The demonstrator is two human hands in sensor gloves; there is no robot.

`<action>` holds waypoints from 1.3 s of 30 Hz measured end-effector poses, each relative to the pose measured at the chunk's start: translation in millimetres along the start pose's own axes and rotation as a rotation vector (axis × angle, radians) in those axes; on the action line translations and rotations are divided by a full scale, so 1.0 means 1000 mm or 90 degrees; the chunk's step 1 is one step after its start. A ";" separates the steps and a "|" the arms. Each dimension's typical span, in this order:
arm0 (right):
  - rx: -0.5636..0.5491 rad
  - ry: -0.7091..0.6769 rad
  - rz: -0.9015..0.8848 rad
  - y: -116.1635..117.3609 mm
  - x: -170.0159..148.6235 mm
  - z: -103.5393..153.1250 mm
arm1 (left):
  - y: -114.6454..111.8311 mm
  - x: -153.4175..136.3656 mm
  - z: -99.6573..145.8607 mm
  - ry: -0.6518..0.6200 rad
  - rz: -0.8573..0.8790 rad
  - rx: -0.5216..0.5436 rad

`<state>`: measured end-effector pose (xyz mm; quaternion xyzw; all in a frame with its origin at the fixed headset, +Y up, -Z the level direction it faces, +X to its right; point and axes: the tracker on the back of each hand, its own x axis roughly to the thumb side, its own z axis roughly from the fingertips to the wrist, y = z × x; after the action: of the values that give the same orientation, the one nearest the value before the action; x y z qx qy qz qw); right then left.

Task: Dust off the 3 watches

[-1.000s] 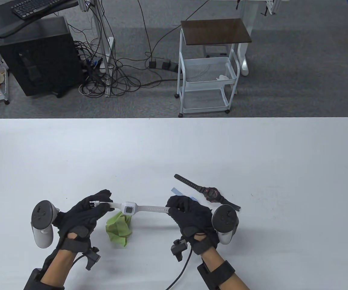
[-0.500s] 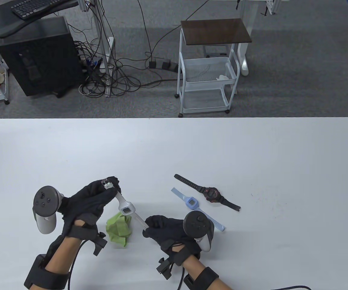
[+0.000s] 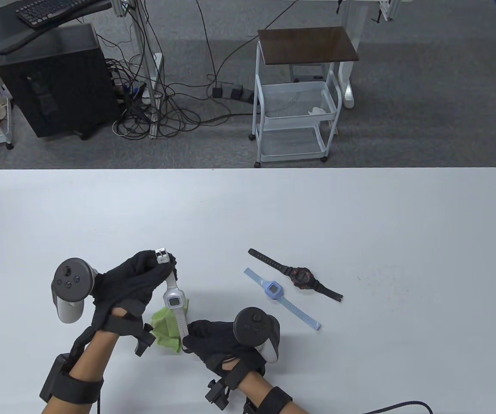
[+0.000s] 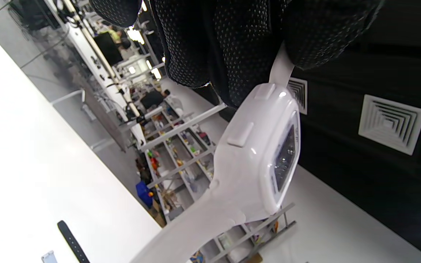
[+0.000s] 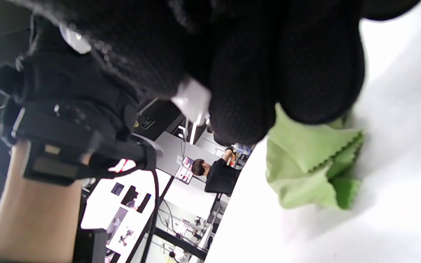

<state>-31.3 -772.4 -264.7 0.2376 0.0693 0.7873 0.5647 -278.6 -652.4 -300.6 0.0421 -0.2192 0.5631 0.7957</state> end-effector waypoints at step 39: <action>0.295 0.028 0.423 0.018 -0.013 -0.112 | 0.020 -0.001 0.006 -0.007 0.022 -0.025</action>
<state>-94.4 -772.6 -359.6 0.3511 0.1769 0.8953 0.2096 -299.1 -648.2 -299.2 0.0257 -0.2351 0.5722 0.7853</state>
